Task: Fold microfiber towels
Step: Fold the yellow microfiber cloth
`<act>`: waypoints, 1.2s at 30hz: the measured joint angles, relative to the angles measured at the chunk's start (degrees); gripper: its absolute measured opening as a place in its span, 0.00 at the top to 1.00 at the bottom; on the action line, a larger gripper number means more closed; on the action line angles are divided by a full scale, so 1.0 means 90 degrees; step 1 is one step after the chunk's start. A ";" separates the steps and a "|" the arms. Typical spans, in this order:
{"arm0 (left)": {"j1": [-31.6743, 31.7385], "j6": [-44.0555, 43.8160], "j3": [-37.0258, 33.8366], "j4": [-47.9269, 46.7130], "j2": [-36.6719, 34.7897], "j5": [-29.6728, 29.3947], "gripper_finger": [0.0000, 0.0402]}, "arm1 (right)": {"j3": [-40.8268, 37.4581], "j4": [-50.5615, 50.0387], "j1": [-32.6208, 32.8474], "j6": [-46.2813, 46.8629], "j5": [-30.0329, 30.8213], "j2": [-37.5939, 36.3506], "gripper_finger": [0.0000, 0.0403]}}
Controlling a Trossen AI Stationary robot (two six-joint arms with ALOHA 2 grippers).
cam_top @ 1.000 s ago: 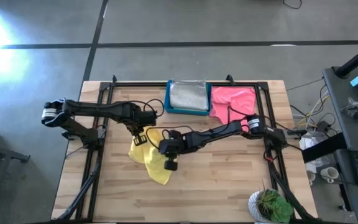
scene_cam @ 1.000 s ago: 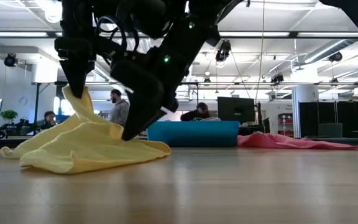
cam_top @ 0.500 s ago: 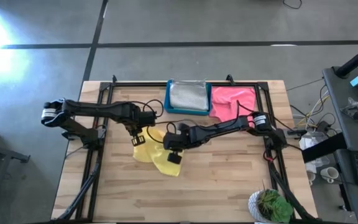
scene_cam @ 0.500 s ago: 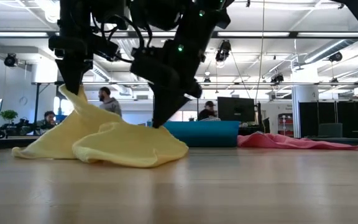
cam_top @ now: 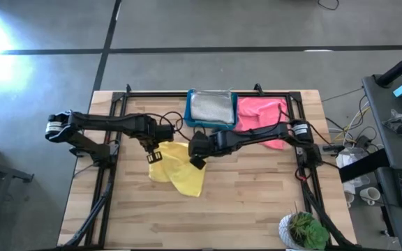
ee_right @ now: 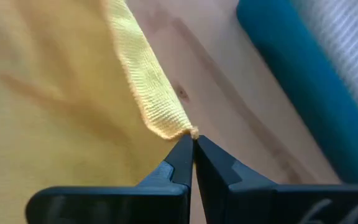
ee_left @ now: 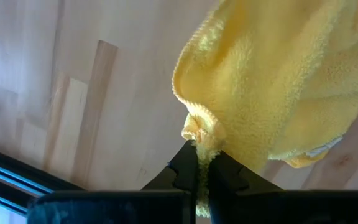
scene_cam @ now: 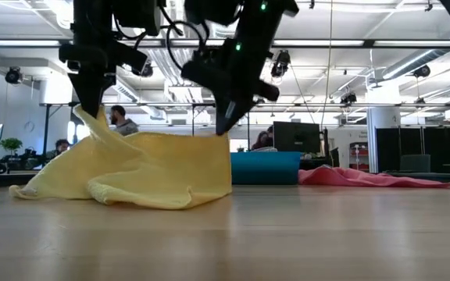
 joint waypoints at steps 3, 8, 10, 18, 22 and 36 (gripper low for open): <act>0.0000 0.0185 0.0086 0.0020 -0.0029 -0.0202 1.00 | 0.0000 0.0020 -0.0003 -0.0246 0.0000 -0.0253 0.98; -0.0006 0.0647 0.0367 0.0012 -0.0268 -0.0252 1.00 | -0.0019 -0.0009 0.0041 -0.0392 -0.0005 -0.0714 0.98; -0.0007 0.0781 0.0548 0.0015 -0.0414 -0.0105 1.00 | -0.0019 0.0002 0.0091 -0.0431 -0.0025 -0.0947 0.98; -0.0010 0.0962 0.1170 0.0058 -0.0803 0.0826 1.00 | -0.0019 0.0012 0.0452 -0.0443 -0.0002 -0.1670 0.98; -0.0010 0.0165 0.1368 0.0043 -0.0900 0.0869 1.00 | -0.0015 -0.0004 0.0721 -0.0443 0.0326 -0.2008 0.98; -0.0007 -0.1885 0.1427 0.0492 -0.1054 0.0838 1.00 | -0.0010 -0.0038 0.1008 -0.1011 0.0687 -0.2649 0.98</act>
